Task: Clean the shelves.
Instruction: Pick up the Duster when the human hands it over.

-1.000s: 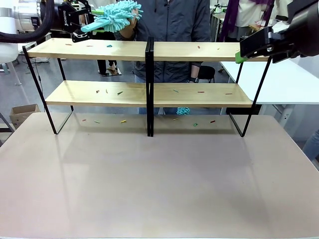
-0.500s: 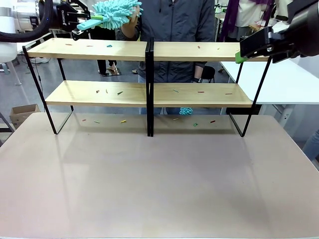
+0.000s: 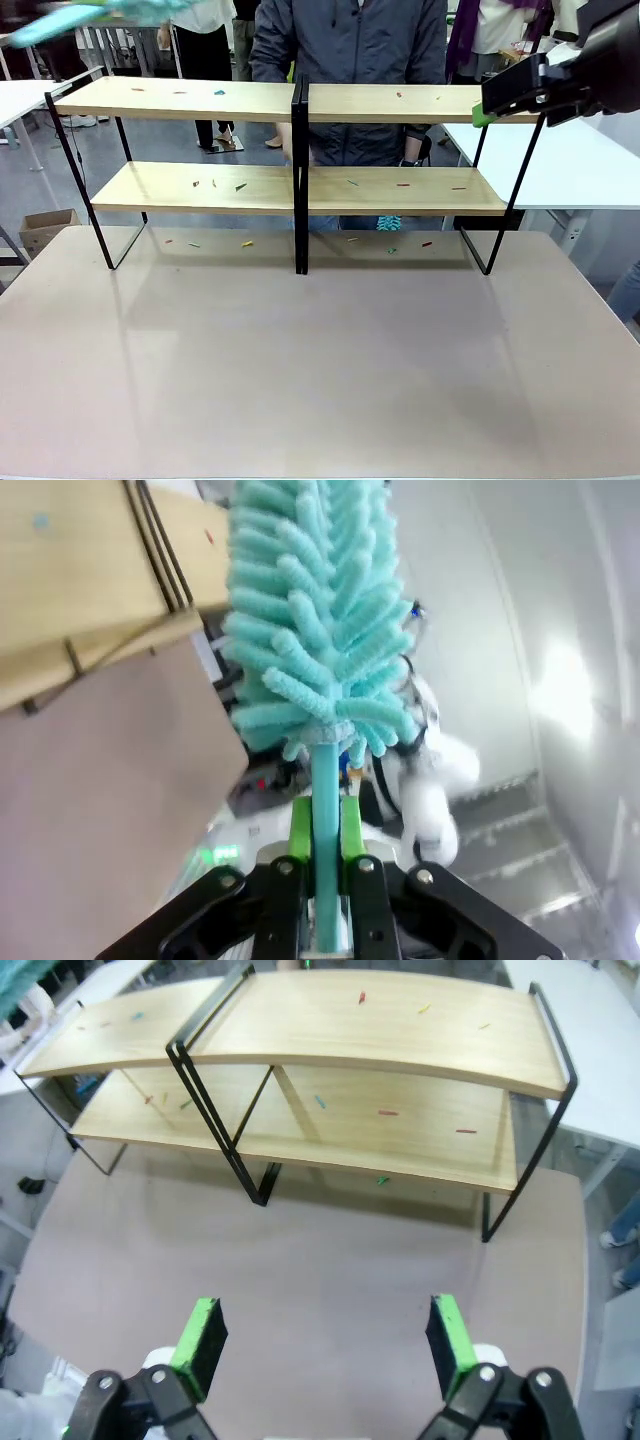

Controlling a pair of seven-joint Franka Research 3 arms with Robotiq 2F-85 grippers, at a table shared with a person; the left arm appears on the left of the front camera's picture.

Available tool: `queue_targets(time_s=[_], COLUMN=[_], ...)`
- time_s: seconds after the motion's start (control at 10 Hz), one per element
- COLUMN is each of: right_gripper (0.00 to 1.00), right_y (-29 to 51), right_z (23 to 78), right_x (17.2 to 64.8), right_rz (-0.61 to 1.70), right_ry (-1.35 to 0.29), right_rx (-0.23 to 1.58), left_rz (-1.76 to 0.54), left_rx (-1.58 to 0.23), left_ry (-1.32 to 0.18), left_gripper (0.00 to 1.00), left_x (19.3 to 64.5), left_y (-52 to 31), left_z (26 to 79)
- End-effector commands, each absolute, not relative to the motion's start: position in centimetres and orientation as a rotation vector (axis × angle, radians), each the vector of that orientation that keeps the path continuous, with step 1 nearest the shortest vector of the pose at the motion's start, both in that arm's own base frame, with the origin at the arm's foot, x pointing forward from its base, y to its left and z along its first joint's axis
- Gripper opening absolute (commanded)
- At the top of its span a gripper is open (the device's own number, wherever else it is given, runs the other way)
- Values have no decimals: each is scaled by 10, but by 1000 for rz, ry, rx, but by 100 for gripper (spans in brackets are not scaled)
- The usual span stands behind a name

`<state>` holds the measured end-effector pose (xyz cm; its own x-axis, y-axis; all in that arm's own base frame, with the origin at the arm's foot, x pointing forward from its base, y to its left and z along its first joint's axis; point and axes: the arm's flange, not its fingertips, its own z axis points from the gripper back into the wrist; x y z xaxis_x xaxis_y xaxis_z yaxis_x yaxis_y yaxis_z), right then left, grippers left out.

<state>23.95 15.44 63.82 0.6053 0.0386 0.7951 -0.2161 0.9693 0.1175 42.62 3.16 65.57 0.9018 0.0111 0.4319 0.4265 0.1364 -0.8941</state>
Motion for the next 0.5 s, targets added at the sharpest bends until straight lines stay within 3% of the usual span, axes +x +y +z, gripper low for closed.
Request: queue_targets(time_s=[0.0, 0.2, 0.4], right_gripper=[100, 100, 100], right_y=[155, 155, 155], right_z=[638, 638, 638], right_x=[240, 240, 240], right_rz=[148, 148, 148], right_ry=[-908, -908, -908], right_rx=[214, 214, 214], left_rz=[-294, -108, 306], left_rx=[-1353, -1233, -1242], left_ry=[-488, -587, -853], left_gripper=[0, 0, 0], left_x=[359, 302, 257], left_y=[97, 161, 208], left_z=[633, 601, 575])
